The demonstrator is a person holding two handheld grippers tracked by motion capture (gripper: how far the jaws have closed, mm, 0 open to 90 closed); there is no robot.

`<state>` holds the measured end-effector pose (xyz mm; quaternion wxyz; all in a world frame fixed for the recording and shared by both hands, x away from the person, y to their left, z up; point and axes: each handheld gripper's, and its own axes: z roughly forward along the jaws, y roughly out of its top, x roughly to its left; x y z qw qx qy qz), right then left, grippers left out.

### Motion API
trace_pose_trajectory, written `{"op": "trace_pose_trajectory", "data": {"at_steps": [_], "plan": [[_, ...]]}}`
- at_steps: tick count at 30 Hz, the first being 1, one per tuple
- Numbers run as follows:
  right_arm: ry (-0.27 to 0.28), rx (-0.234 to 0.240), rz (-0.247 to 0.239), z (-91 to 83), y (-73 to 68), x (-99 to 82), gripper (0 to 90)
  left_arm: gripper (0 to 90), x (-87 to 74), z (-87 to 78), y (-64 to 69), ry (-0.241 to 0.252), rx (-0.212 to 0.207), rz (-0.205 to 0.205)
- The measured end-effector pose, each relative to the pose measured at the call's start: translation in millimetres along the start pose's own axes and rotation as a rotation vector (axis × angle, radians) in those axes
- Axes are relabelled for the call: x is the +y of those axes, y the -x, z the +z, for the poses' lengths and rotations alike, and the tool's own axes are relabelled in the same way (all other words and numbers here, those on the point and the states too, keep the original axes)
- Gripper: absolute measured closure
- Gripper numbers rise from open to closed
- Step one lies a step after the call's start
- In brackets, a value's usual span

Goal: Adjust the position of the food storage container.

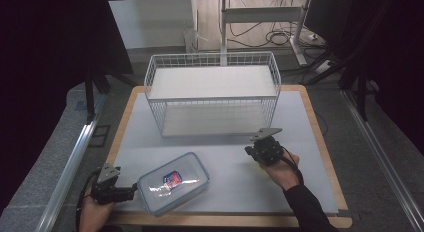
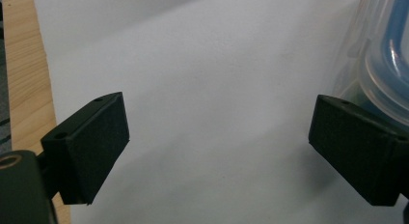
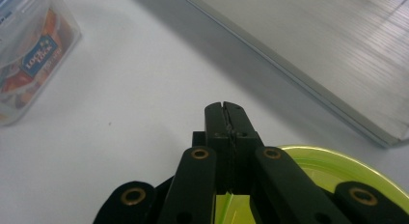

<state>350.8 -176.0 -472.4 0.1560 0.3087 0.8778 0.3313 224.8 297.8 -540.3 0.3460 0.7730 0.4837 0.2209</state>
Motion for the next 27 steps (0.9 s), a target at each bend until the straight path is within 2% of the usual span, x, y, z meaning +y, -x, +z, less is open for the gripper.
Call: {"op": "trace_pose_trajectory", "data": {"at_steps": [10, 18, 27], "plan": [[-0.011, -0.034, 0.028, -15.9, 9.5, -18.2, 89.9, 7.0, 0.0, 0.4, 0.3, 0.0, 0.0, 0.0], [-0.013, -0.067, 0.087, -32.3, 25.1, -41.5, 89.9, 7.0, 0.2, 0.6, 0.3, -0.003, -0.001, -0.003], [-0.009, -0.092, 0.133, -45.8, 35.8, -59.0, 89.9, 7.0, 0.3, 0.7, 0.7, -0.003, 0.001, -0.002]]}}
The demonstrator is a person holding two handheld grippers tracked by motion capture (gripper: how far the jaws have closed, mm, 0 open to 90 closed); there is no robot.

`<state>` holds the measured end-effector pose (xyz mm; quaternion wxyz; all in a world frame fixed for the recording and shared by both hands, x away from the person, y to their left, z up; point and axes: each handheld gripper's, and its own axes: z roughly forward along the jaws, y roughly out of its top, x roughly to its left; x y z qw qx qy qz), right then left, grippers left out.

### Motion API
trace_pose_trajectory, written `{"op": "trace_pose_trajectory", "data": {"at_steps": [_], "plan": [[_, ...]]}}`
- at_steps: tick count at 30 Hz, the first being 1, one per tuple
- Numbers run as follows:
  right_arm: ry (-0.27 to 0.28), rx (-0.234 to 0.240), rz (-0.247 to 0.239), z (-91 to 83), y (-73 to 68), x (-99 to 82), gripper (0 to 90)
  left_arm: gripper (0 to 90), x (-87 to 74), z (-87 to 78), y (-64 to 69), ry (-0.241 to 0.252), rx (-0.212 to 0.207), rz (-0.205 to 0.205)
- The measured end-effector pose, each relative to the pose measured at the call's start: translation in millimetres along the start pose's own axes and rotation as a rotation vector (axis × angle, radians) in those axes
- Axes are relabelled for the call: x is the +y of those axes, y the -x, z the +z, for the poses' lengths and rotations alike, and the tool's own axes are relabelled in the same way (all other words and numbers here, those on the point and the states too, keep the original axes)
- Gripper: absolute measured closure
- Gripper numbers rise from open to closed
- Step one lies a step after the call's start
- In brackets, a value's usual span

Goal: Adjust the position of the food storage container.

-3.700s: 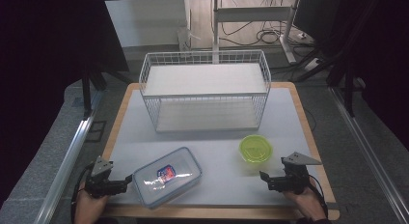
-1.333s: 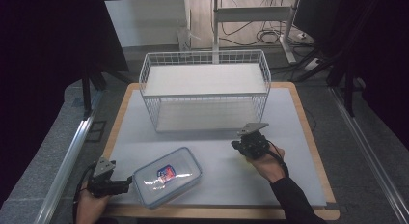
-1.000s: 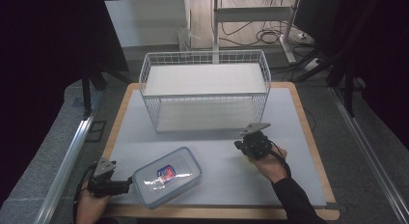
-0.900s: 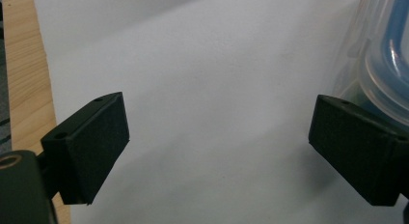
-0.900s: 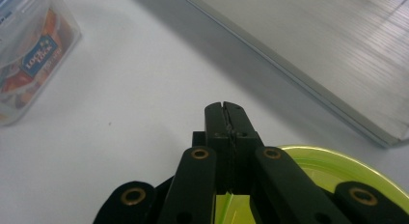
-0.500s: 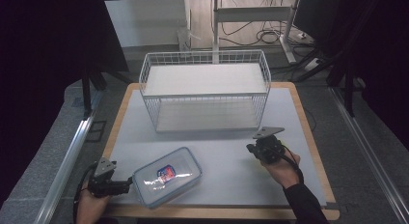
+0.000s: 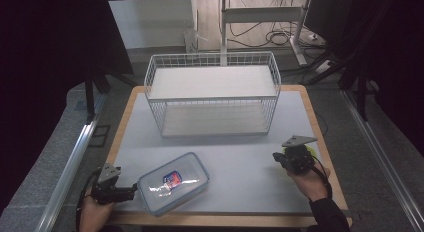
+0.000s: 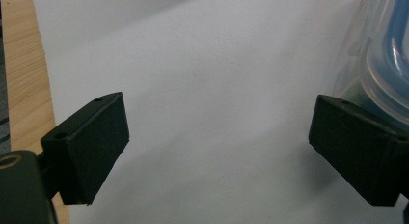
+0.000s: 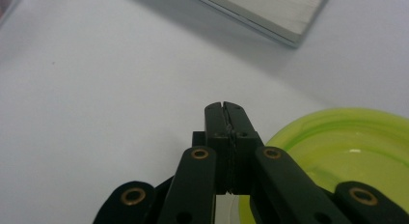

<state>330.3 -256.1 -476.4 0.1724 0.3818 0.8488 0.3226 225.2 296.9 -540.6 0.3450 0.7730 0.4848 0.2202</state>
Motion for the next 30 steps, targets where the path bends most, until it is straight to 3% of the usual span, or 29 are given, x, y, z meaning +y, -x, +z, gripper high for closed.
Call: {"op": "trace_pose_trajectory", "data": {"at_steps": [7, 13, 17, 19, 22, 24, 26, 27, 28, 29, 30], "plan": [[0.0, -0.016, 0.019, -4.7, 5.0, -6.9, 89.6, 7.0, 0.5, -0.6, -0.1, -0.003, 0.001, -0.004], [0.047, 0.004, -0.004, -8.4, -7.5, -1.9, 88.4, 6.6, 0.7, -8.1, -5.6, -0.005, -0.032, -0.096], [0.059, 0.022, -0.021, -8.6, -16.1, -0.2, 87.0, 6.9, -2.1, -17.8, -5.7, 0.0, -0.069, -0.109], [0.061, 0.029, -0.026, -8.4, -17.8, 0.1, 86.9, 8.2, -5.1, -24.3, -2.9, -0.007, -0.06, -0.109], [0.068, 0.05, -0.023, -7.2, -22.9, 0.5, 86.1, 21.7, -9.9, -31.6, 3.4, -0.019, -0.08, -0.096], [0.072, 0.068, -0.023, -5.9, -25.8, 0.9, 86.0, 35.8, -13.3, -34.0, 9.8, -0.033, -0.122, -0.08], [0.071, 0.081, -0.02, -4.1, -29.5, 1.4, 86.3, 46.9, -14.2, -33.3, 17.1, -0.061, -0.133, -0.067], [0.069, 0.094, -0.019, -2.2, -32.6, 1.9, 86.7, 58.6, -13.8, -32.9, 20.5, -0.072, -0.134, -0.056], [0.069, 0.094, -0.019, -2.2, -32.6, 1.9, 86.7, 58.6, -13.0, -33.1, 23.3, -0.08, -0.136, -0.049], [0.068, 0.104, -0.023, -0.5, -35.7, 2.3, 86.7, 67.8, -12.4, -33.1, 24.7, -0.079, -0.155, -0.058], [0.067, 0.108, -0.022, 0.4, -37.4, 2.5, 86.7, 71.4, -11.1, -32.3, 26.9, -0.082, -0.192, -0.073]]}}
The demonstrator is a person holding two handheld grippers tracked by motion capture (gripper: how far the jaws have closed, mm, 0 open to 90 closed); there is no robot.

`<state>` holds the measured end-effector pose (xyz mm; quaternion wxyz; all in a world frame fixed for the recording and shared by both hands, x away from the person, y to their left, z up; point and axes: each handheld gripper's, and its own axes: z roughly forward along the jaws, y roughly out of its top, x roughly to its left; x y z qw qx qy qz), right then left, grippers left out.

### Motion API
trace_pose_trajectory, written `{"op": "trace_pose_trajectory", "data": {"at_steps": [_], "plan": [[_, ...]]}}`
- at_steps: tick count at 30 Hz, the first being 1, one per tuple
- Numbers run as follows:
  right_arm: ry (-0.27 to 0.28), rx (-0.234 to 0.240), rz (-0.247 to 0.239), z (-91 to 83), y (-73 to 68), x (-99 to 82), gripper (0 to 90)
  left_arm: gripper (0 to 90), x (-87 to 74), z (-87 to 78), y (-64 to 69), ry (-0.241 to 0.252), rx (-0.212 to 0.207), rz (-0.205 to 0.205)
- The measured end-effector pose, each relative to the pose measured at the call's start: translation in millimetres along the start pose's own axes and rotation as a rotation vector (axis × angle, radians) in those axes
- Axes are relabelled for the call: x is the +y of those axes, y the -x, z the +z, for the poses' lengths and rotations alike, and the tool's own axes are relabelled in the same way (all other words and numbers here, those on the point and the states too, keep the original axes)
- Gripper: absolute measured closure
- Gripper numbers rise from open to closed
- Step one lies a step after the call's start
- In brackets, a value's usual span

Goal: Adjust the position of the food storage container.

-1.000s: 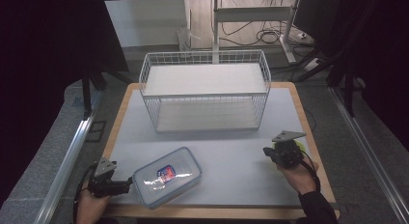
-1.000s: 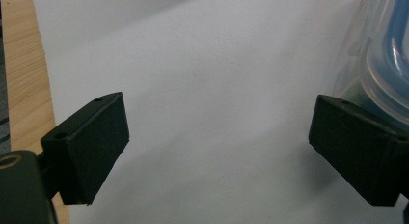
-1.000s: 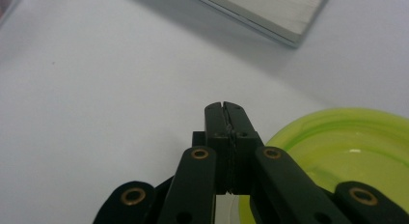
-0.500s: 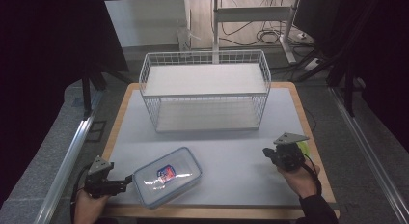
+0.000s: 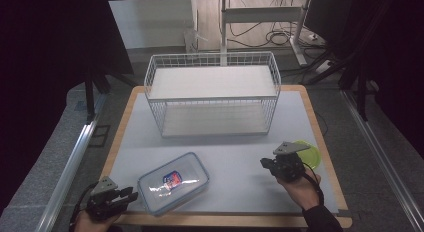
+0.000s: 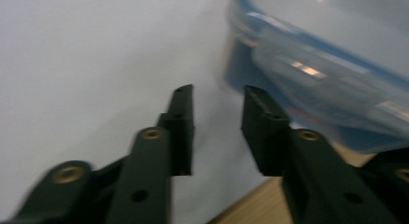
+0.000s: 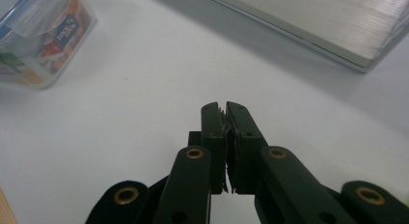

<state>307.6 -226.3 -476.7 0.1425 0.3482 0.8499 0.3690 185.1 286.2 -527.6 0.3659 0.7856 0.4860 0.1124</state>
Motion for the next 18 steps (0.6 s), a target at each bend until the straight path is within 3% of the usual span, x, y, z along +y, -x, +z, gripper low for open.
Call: {"op": "trace_pose_trajectory", "data": {"at_steps": [2, 3, 5, 10, 18], "plan": [[0.0, 0.005, -0.002, 1.1, -1.3, 0.0, 86.6, 74.1, 0.6, 0.7, 1.5, -0.004, -0.012, 0.005], [-0.003, 0.014, -0.006, 3.8, -3.6, 0.1, 86.5, 80.4, 1.8, 2.4, 3.9, -0.019, -0.041, 0.008], [-0.009, 0.019, -0.01, 6.3, -5.7, 0.0, 86.5, 84.6, 2.4, 3.8, 5.8, -0.031, -0.042, 0.015], [-0.016, 0.026, -0.019, 10.6, -9.4, 0.5, 86.3, 87.8, 5.5, 8.7, 7.8, -0.056, -0.047, -0.002], [-0.02, 0.048, -0.019, 17.7, -15.0, 1.8, 85.7, 88.5, 17.3, 17.7, 3.5, -0.043, -0.035, -0.027]]}}
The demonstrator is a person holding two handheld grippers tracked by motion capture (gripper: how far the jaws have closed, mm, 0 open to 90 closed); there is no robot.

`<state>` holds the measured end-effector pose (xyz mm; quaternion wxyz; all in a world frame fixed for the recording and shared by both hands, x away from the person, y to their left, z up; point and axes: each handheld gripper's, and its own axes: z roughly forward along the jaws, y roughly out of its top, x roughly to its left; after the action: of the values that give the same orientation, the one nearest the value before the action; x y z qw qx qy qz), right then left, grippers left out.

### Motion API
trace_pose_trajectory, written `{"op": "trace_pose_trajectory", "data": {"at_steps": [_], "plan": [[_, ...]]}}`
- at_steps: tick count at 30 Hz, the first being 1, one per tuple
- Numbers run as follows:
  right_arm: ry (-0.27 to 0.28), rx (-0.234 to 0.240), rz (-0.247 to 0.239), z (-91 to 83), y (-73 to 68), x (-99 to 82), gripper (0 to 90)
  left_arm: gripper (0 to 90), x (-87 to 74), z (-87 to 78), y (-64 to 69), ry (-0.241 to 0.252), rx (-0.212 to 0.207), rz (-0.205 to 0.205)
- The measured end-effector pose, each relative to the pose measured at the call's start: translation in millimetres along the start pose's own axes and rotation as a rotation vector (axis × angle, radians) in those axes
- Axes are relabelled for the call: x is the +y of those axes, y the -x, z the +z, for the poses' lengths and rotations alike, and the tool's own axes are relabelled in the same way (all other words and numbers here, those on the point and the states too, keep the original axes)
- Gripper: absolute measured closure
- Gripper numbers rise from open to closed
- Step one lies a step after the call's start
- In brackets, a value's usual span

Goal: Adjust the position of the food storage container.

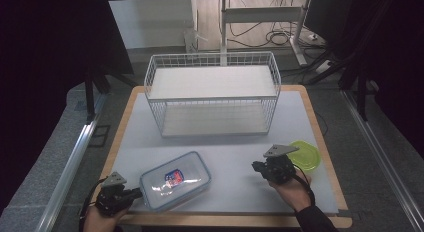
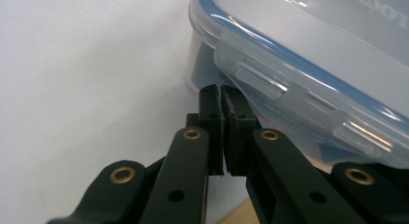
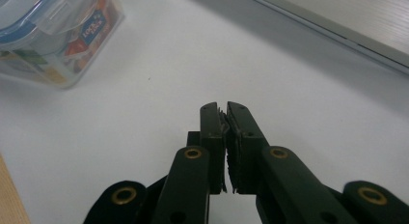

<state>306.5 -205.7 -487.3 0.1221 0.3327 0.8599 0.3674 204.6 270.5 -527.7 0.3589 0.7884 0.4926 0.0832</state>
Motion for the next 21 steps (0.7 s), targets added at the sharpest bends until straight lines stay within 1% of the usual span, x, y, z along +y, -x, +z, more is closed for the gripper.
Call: {"op": "trace_pose_trajectory", "data": {"at_steps": [2, 7, 11, 12, 13, 16, 17, 18, 19, 21], "plan": [[0.001, 0.005, 0.002, 1.6, -0.9, 0.2, 85.6, 88.7, 4.1, 3.4, -0.2, 0.0, 0.001, -0.003], [-0.004, 0.019, 0.014, 5.1, -3.0, 0.3, 85.2, 89.2, 16.4, 14.5, 1.1, 0.0, 0.0, 0.009], [-0.014, 0.025, 0.01, 8.7, -5.2, -0.5, 84.7, 89.7, 26.6, 23.3, 2.3, -0.003, -0.006, 0.018], [-0.014, 0.025, 0.007, 9.7, -5.8, -0.6, 84.4, 89.7, 32.3, 28.1, 4.1, -0.007, -0.008, 0.025], [-0.014, 0.025, 0.007, 9.7, -5.8, -0.6, 84.4, 89.7, 32.3, 28.1, 4.1, -0.007, -0.008, 0.025], [-0.019, 0.033, 0.009, 11.7, -8.3, -0.5, 83.2, 89.7, 42.2, 37.0, 8.7, -0.016, -0.017, 0.043], [-0.021, 0.038, 0.007, 13.2, -10.0, -0.9, 82.2, 89.7, 49.7, 43.5, 13.0, -0.024, -0.024, 0.053], [-0.021, 0.038, 0.007, 13.2, -10.0, -0.9, 82.2, 89.7, 49.7, 43.5, 13.0, -0.024, -0.024, 0.053], [-0.027, 0.041, 0.003, 14.6, -11.6, -1.5, 81.8, 89.7, 54.5, 47.7, 15.5, -0.03, -0.029, 0.067], [-0.028, 0.041, 0.003, 15.1, -12.3, -1.7, 81.5, 89.7, 62.2, 54.8, 19.6, -0.035, -0.035, 0.081]]}}
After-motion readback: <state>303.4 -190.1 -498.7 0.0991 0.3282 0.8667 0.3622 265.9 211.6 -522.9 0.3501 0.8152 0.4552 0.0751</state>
